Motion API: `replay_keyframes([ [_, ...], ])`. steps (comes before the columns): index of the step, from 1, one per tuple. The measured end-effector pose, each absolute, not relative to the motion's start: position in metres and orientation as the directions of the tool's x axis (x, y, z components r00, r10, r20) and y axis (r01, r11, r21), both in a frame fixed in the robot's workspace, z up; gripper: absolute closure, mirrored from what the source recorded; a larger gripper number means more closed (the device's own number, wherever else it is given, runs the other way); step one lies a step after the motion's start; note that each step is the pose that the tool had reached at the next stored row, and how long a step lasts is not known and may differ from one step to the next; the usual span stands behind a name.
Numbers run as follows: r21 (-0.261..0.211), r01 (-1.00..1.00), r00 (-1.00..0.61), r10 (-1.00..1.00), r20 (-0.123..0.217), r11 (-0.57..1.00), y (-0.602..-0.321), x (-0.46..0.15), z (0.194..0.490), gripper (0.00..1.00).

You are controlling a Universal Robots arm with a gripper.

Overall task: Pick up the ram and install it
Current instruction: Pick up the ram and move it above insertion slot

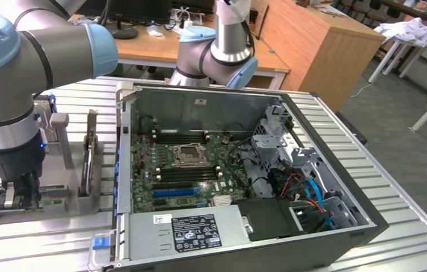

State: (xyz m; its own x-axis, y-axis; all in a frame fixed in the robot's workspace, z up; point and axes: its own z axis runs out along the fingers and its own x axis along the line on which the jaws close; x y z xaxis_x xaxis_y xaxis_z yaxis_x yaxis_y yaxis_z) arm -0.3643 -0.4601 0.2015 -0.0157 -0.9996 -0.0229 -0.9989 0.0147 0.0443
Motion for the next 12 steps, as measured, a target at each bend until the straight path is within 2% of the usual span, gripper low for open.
replay_keyframes([
  [12, 0.044, -0.999, -0.016, -1.0, -0.023, 0.015, -0.4601, -0.3643, 0.2032, 0.78],
])
